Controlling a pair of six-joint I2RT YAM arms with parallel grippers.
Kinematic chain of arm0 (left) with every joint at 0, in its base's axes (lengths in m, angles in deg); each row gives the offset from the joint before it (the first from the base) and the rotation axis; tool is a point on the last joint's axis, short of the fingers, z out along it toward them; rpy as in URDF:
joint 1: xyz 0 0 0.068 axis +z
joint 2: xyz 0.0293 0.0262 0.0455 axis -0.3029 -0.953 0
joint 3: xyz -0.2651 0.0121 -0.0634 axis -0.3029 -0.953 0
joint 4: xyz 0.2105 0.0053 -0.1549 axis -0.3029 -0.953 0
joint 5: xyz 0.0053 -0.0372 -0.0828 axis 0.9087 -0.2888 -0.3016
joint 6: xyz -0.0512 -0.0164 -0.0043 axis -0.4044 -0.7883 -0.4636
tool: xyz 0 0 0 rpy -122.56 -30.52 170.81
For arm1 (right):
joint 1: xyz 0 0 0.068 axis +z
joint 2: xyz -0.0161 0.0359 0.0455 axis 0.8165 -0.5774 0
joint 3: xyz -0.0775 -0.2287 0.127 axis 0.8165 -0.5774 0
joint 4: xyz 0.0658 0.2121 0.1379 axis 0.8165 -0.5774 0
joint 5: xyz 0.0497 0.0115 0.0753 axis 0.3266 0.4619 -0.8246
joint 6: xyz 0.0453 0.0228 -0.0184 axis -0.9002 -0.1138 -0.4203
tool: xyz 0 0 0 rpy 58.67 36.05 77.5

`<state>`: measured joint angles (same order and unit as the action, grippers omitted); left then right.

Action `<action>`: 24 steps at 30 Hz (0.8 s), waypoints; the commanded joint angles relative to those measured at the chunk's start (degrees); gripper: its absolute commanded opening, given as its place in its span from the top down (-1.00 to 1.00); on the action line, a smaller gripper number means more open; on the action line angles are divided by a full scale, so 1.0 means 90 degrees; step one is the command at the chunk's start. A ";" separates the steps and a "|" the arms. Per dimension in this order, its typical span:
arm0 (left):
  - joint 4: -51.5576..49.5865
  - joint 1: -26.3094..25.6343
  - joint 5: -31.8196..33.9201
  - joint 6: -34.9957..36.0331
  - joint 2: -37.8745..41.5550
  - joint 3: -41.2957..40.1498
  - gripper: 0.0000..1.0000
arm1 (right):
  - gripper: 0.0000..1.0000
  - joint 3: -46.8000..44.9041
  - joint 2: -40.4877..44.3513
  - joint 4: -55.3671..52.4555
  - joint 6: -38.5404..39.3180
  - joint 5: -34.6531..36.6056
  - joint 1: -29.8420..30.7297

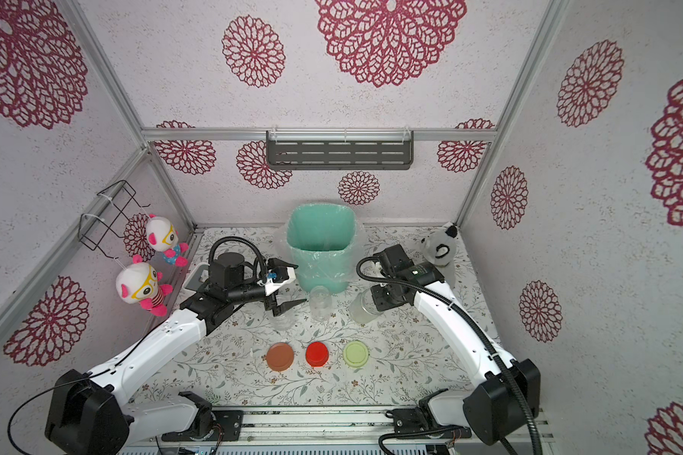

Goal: Empty moldy peanuts from jars
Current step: Place the jar at the center of the board.

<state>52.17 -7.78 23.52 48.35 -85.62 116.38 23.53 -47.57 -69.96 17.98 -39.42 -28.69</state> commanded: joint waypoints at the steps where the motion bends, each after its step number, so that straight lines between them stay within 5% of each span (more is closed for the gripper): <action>1: -0.0133 -0.0065 -0.0006 0.0225 -0.0048 -0.0111 -0.95 | 1.00 0.0004 0.0052 0.0527 -0.0528 0.0480 0.0052; 24: -0.0416 -0.0184 0.0178 0.0513 -0.0253 -0.0101 -0.95 | 1.00 0.0004 -0.1223 0.1099 -0.1126 0.0839 0.0070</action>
<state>49.02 -9.02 25.44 52.20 -87.52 115.73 21.06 -59.20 -61.17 9.72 -33.43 -28.27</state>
